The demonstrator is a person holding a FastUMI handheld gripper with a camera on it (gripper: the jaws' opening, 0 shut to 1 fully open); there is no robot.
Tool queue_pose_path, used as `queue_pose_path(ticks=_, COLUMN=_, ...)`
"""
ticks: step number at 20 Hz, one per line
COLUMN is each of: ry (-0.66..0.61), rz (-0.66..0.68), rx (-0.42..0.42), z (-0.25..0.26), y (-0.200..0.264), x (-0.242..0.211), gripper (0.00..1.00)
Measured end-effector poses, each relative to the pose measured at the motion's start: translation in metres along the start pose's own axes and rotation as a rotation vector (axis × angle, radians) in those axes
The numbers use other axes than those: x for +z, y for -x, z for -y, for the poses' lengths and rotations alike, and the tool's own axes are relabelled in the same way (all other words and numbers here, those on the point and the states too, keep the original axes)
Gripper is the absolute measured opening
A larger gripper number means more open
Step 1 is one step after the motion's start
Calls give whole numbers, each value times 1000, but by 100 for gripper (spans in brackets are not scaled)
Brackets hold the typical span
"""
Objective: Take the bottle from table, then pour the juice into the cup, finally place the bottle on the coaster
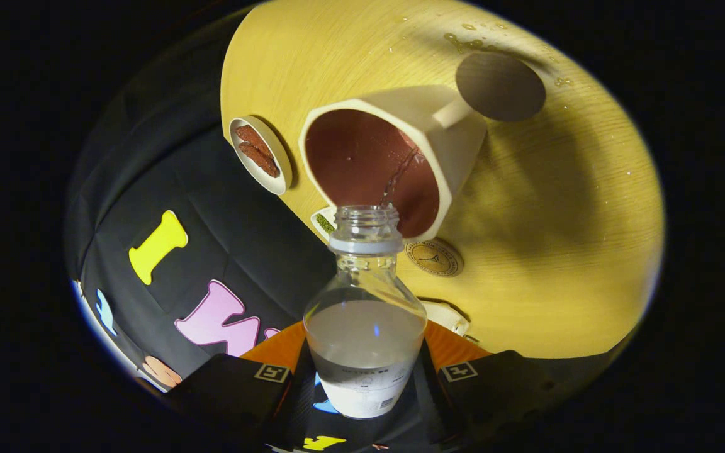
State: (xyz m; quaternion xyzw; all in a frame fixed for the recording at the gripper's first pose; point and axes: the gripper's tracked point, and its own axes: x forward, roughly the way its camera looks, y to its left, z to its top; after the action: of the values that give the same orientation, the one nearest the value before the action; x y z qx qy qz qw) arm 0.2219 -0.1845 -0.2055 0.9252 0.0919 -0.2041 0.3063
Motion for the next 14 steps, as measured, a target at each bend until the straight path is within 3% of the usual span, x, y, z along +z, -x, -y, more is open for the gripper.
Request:
queue_pose_path(ticks=6, ry=-101, rz=-35, rx=-65, z=-7, y=5, x=-8, gripper=72)
queue_pose_path(ticks=14, ry=-194, rz=-51, rx=-69, z=-32, y=17, x=-13, gripper=72)
